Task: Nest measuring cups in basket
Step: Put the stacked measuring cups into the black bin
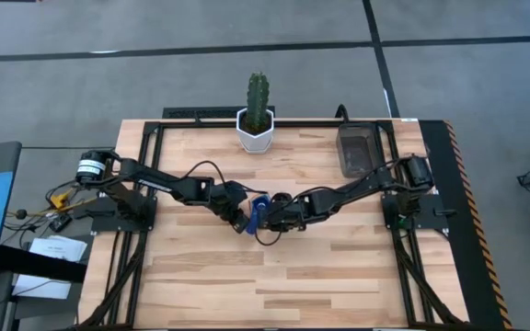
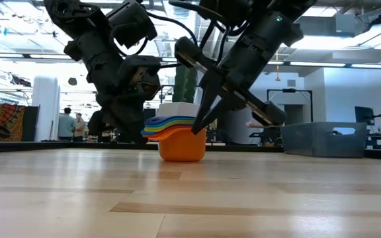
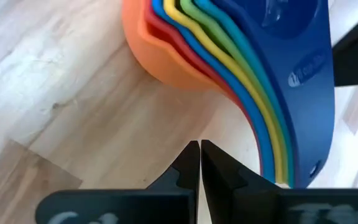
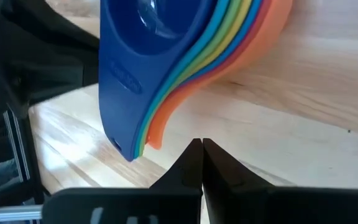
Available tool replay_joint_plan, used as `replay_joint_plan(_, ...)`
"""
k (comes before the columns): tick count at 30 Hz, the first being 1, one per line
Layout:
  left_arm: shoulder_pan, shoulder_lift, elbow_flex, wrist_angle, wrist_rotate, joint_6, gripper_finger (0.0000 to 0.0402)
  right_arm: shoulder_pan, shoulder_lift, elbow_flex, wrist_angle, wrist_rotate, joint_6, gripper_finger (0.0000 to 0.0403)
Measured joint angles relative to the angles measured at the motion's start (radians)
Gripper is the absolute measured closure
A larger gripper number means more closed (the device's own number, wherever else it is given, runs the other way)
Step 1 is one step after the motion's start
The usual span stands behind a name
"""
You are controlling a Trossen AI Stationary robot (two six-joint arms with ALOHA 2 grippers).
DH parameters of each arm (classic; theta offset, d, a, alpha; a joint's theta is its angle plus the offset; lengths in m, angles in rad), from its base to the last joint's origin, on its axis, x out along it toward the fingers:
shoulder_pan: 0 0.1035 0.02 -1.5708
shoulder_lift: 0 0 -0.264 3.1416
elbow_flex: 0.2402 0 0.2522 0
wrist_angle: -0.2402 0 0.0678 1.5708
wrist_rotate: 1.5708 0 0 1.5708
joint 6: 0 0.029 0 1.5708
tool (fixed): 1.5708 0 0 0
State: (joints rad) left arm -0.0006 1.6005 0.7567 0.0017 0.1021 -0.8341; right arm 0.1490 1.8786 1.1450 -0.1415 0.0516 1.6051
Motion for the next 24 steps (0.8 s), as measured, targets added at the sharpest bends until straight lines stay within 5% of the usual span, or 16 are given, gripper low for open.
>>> replay_joint_plan(24,-0.01,0.006,0.0,0.058,0.053,0.063,0.04,-0.027,0.074,0.02,0.147,-0.057,-0.097,0.0381)
